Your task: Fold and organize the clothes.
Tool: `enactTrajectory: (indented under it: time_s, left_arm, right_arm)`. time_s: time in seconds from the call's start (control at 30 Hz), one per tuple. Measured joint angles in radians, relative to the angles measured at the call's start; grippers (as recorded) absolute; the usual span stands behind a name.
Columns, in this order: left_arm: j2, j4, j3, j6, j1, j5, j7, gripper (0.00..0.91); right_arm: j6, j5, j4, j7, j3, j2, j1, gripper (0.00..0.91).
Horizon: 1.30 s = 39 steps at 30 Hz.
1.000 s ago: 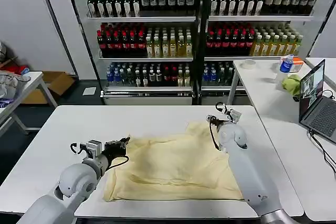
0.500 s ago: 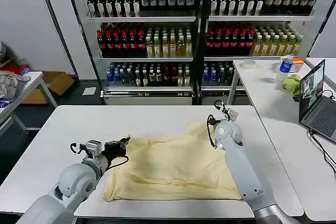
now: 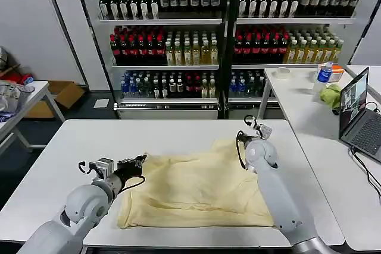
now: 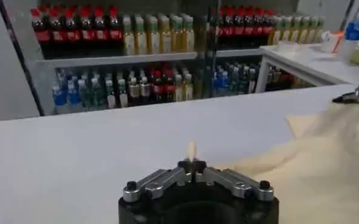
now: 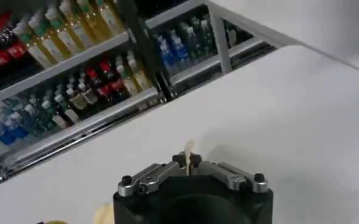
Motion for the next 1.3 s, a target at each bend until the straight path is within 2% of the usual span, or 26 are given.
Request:
enactTrajectory:
  time_s: [0.8, 1.07, 1.3]
  left_arm:
    - [0.017, -0.024, -0.048, 0.001, 0.045, -0.02, 0.002, 0.01]
    - [0.025, -0.049, -0.08, -0.002, 0.077, -0.022, 0.001, 0.01]
    - [0.028, -0.089, -0.116, -0.006, 0.125, -0.011, 0.0, 0.01]
  right_arm:
    - [0.091, -0.152, 0.405, -0.218, 0.084, -0.184, -0.26, 0.0]
    - [0.186, -0.277, 0.498, -0.316, 0.106, -0.23, -0.403, 0.0]
    - [0.254, -0.365, 0.569, -0.379, 0.142, -0.245, -0.531, 0.0]
